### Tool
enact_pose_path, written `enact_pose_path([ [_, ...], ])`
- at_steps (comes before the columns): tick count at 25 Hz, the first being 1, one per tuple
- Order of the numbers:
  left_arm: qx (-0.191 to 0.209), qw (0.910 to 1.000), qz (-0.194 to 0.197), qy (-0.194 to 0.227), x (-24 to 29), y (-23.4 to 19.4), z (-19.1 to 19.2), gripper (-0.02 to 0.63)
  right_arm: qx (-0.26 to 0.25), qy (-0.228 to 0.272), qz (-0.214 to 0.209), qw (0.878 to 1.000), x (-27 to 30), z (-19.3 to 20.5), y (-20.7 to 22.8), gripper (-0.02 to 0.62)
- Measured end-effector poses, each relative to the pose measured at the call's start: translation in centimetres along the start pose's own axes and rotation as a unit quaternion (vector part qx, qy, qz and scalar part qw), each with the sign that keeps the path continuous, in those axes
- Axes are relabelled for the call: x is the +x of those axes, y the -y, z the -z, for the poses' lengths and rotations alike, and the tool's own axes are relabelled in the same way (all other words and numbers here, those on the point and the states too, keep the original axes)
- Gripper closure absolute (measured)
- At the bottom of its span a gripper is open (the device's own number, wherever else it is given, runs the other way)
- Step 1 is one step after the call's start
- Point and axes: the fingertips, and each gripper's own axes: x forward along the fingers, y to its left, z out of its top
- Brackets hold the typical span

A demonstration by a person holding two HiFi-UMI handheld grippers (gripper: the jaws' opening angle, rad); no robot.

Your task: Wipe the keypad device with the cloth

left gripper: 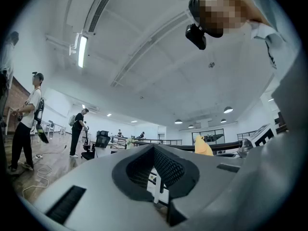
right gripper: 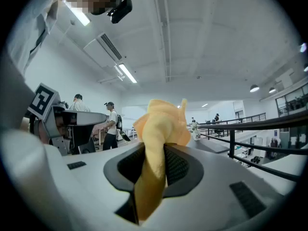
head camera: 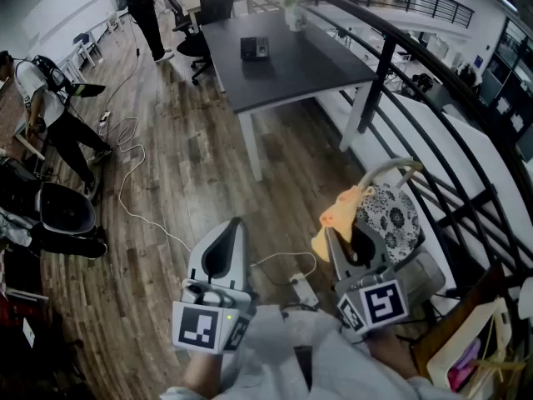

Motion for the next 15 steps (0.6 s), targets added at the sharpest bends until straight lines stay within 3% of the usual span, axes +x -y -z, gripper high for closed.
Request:
enact_pose_path([
  [15,0.006,0.9999,-0.013,0.004,0.25,-0.18,-0.22,0.594,0.004,0.000,-0.011,1.000,0.39,0.33,0.23,0.499],
])
